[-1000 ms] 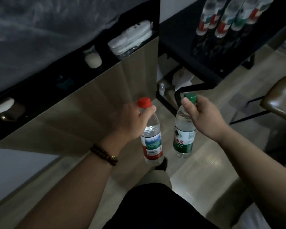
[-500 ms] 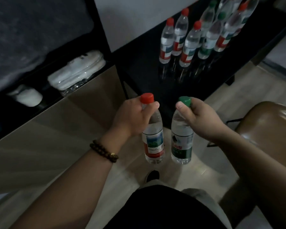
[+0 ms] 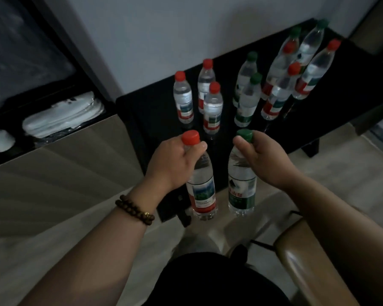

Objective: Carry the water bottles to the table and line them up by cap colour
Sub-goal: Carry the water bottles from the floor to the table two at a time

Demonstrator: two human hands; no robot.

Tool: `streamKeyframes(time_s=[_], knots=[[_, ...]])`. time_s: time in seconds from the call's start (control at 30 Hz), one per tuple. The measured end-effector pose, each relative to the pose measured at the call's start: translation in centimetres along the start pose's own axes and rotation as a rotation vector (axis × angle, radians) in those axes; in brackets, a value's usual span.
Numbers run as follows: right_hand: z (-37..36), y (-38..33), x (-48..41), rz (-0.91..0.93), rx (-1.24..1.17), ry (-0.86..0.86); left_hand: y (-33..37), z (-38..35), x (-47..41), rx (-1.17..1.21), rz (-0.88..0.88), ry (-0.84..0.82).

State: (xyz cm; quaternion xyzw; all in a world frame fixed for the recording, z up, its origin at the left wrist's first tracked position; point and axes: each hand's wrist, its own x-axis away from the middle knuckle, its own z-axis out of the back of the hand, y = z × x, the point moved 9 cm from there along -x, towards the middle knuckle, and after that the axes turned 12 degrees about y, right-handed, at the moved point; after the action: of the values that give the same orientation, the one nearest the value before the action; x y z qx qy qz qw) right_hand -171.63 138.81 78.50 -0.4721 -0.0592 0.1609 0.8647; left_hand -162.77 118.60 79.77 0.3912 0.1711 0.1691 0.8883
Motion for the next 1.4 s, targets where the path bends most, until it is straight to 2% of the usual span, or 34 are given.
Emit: streamKeyframes(time_s=[0.27,0.43,0.67,1.0,1.17,1.3,1.4], knots=[[6.8,4.5,-9.0,0.067,0.054,-0.026,4.7,-7.3,-6.3,-0.019,0.025,0.053],[8.8,7.9,-13.3,0.081,0.139,-0.069,6.1,-12.2,-10.1,-0.063,-0.034,-0.013],[10.4,10.8,-16.9,0.124,0.181,-0.188,6.8,-16.7,-12.6,-0.108,0.008,-0.066],[11.5,14.5,-21.7,0.274,0.167,-0.464,8.8,-20.0,-13.6,-0.173,0.150,0.058],[14.0,16.4,-23.3,0.407,0.163,-0.589,11.3,-22.2,-13.1,-0.189,0.236,0.146],[16.3,17.5,-25.1,0.476,0.157,-0.592,12.6,-24.4,-13.2,-0.219,0.269,0.147],[17.1,17.9,-27.1,0.457,0.178,-0.563,13.2,-25.3,-13.5,-0.226,0.289,0.143]])
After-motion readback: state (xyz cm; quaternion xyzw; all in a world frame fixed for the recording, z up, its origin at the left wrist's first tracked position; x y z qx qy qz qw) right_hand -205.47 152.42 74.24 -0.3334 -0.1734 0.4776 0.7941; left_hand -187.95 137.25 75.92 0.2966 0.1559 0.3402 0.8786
